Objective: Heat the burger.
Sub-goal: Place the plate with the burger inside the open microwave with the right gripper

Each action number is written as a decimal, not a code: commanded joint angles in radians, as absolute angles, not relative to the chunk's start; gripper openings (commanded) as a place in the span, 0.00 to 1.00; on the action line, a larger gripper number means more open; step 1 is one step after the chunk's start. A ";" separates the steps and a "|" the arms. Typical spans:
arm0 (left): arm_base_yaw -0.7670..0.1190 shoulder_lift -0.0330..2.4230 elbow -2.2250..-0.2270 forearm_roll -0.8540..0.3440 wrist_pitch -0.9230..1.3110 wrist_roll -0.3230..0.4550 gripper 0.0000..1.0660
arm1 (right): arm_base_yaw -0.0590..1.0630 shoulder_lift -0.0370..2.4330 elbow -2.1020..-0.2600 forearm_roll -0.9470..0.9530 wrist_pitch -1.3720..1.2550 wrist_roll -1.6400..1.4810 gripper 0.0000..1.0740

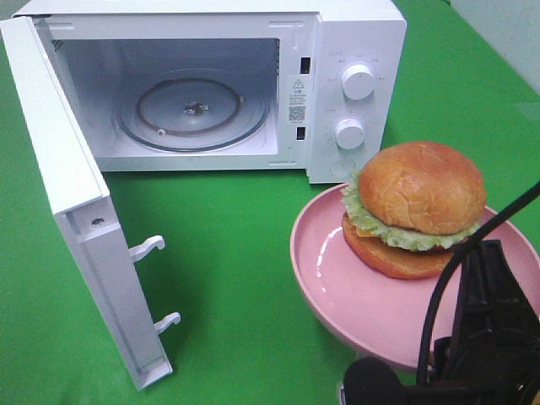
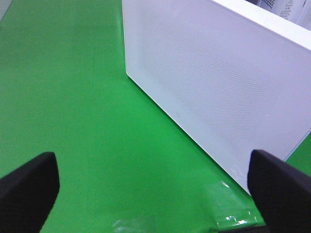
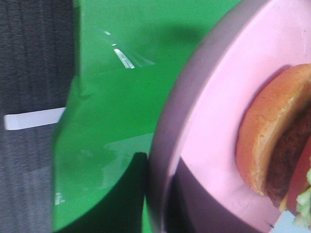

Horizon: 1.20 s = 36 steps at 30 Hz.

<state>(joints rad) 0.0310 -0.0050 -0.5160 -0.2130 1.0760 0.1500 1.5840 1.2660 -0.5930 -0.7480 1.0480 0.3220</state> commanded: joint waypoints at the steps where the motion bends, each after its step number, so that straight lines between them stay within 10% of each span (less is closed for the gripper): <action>1: 0.026 -0.027 -0.516 -0.213 1.075 0.153 0.92 | 1.586 1.258 -0.588 -0.906 1.076 0.303 0.05; 36: 0.026 -0.027 -0.516 -0.213 1.075 0.153 0.92 | 1.558 1.258 -0.587 -1.009 0.915 0.166 0.00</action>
<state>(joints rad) 0.0310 -0.0050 -0.5160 -0.2130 1.0760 0.1500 1.5600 1.2660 -0.5850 -0.9320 0.8910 0.1770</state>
